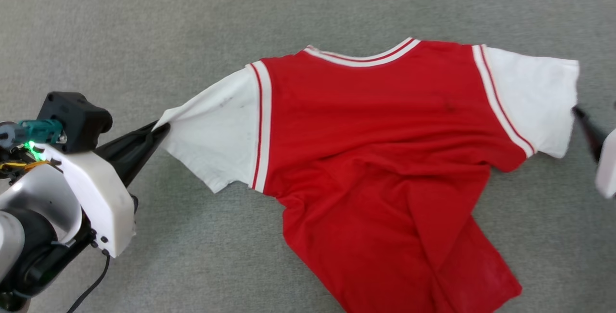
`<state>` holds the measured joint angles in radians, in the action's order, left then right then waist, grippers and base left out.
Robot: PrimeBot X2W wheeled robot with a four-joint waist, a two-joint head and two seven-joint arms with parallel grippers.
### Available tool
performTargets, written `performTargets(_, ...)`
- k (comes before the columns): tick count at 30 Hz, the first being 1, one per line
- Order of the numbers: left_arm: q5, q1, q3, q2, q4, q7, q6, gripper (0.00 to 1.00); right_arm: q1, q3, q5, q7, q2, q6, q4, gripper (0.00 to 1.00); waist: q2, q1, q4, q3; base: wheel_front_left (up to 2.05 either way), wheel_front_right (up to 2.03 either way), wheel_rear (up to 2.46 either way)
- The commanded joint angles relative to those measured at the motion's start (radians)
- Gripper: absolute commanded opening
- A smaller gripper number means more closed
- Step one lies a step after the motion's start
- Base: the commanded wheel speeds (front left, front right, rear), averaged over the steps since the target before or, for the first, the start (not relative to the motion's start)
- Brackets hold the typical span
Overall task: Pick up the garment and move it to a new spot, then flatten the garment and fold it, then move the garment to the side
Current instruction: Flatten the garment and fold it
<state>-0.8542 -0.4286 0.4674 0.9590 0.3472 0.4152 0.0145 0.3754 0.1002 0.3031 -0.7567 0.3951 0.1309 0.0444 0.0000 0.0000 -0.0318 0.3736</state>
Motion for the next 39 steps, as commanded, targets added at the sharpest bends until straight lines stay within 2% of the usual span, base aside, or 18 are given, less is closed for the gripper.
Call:
performTargets(1,0.005,0.011,-0.006,0.002,0.007,-0.006,0.006,0.00,0.020,0.002,0.003,-0.009,0.006,0.000,-0.004,1.00,0.0000,0.0000,0.022,0.023,0.00,0.00,0.00)
performTargets(7,0.043,-0.009,0.013,-0.021,0.104,-0.017,0.017,0.00,0.185,0.004,-0.004,-0.145,0.117,-0.001,-0.131,1.00,0.0000,0.0000,0.090,0.089,0.00,0.00,0.00)
performTargets(12,0.094,-0.047,0.032,-0.049,0.140,-0.030,0.015,0.00,0.258,0.014,-0.031,-0.156,0.184,-0.001,-0.234,1.00,0.0000,0.0000,0.141,0.130,0.00,0.00,0.00)
performTargets(19,0.115,-0.078,0.059,-0.085,0.152,-0.037,0.004,0.00,0.288,0.015,-0.040,-0.142,0.196,-0.001,-0.332,1.00,0.0000,0.0000,0.184,0.170,0.00,0.00,0.00)
performTargets(27,0.131,-0.097,0.077,-0.111,0.135,-0.048,-0.003,0.00,0.258,-0.035,-0.005,-0.114,0.165,0.001,-0.398,1.00,0.0000,0.0000,0.203,0.196,0.00,0.00,0.00)
performTargets(28,0.133,-0.099,0.078,-0.112,0.129,-0.047,0.000,0.00,0.251,-0.043,-0.001,-0.110,0.164,0.002,-0.406,0.72,0.0000,0.0000,0.204,0.195,0.00,0.00,0.00)
performTargets(29,0.136,-0.101,0.077,-0.113,0.125,-0.048,0.003,0.00,0.245,-0.049,0.002,-0.105,0.166,0.002,-0.414,0.00,0.0000,0.0000,0.205,0.193,0.00,0.00,0.00)
performTargets(30,0.137,-0.102,0.073,-0.118,0.109,-0.058,0.010,0.00,0.245,-0.049,0.010,-0.065,0.173,0.001,-0.427,0.00,0.0000,0.0000,0.202,0.175,0.00,0.00,0.00)
performTargets(39,0.133,-0.061,0.035,-0.105,0.038,-0.108,0.044,0.00,0.286,-0.069,0.035,0.055,0.214,-0.001,-0.407,0.00,0.0000,0.0000,0.152,0.051,0.00,0.00,0.00)
